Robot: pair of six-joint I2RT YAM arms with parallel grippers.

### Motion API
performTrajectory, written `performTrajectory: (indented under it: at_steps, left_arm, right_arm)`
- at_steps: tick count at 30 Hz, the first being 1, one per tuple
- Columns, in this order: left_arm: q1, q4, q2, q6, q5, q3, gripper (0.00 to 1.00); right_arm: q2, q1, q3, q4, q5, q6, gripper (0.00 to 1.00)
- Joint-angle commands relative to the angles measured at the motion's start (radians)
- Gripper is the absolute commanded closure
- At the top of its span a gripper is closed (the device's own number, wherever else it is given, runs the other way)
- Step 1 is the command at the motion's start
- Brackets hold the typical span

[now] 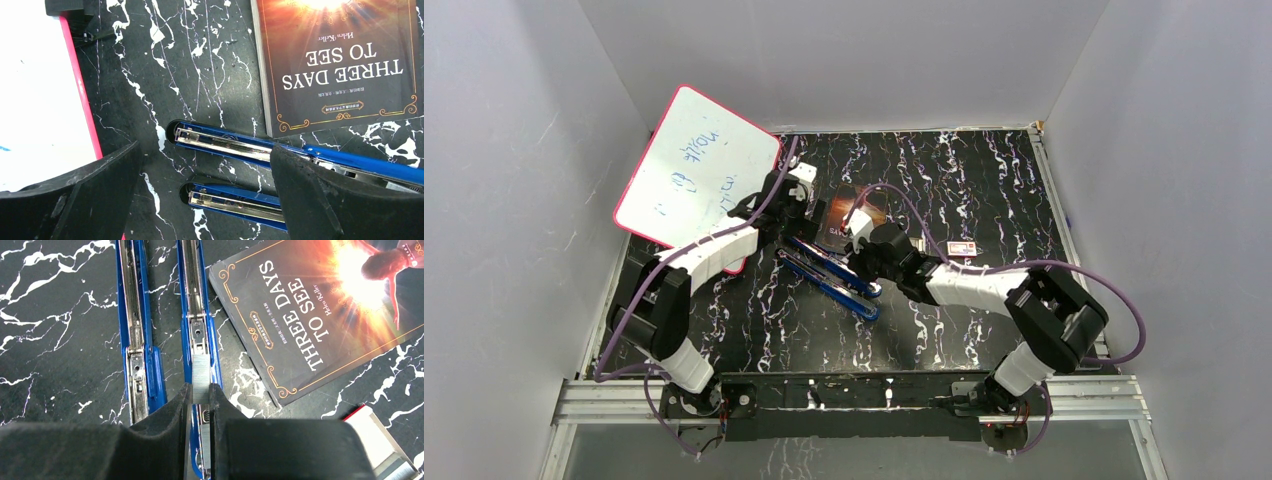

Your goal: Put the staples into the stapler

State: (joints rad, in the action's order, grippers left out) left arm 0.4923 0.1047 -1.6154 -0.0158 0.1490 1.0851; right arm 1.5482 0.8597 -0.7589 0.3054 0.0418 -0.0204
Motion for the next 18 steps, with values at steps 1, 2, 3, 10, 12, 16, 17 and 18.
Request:
performTrajectory:
  at_steps: [1, 2, 3, 10, 12, 16, 17, 18]
  left_arm:
    - [0.002, -0.007, -0.001, -0.033, 0.002, -0.012, 0.02]
    - [0.003, -0.008, 0.000, -0.038, 0.004, -0.013, 0.02]
    - [0.004, -0.007, -0.001, -0.046, 0.008, -0.014, 0.02]
    - [0.029, -0.008, 0.008, -0.079, 0.043, -0.029, 0.02]
    - [0.036, -0.010, 0.010, -0.081, 0.034, -0.030, 0.02]
    - [0.050, -0.013, 0.008, -0.086, 0.029, -0.035, 0.02]
    - [0.052, -0.014, 0.008, -0.087, 0.029, -0.034, 0.02]
    - [0.051, -0.014, 0.007, -0.087, 0.028, -0.034, 0.02]
  right_arm:
    - [0.014, -0.029, -0.051, 0.033, -0.042, 0.028, 1.00]
    - [0.016, -0.035, -0.052, 0.036, -0.048, 0.031, 1.00]
    - [0.019, -0.042, -0.052, 0.034, -0.048, 0.030, 1.00]
    - [0.013, -0.054, -0.074, -0.005, -0.050, 0.020, 1.00]
    - [0.012, -0.055, -0.084, -0.030, -0.056, 0.023, 1.00]
    - [0.015, -0.054, -0.085, -0.042, -0.049, 0.029, 1.00]
    - [0.018, -0.055, -0.089, -0.045, -0.051, 0.030, 1.00]
    - [0.021, -0.055, -0.093, -0.049, -0.052, 0.030, 1.00]
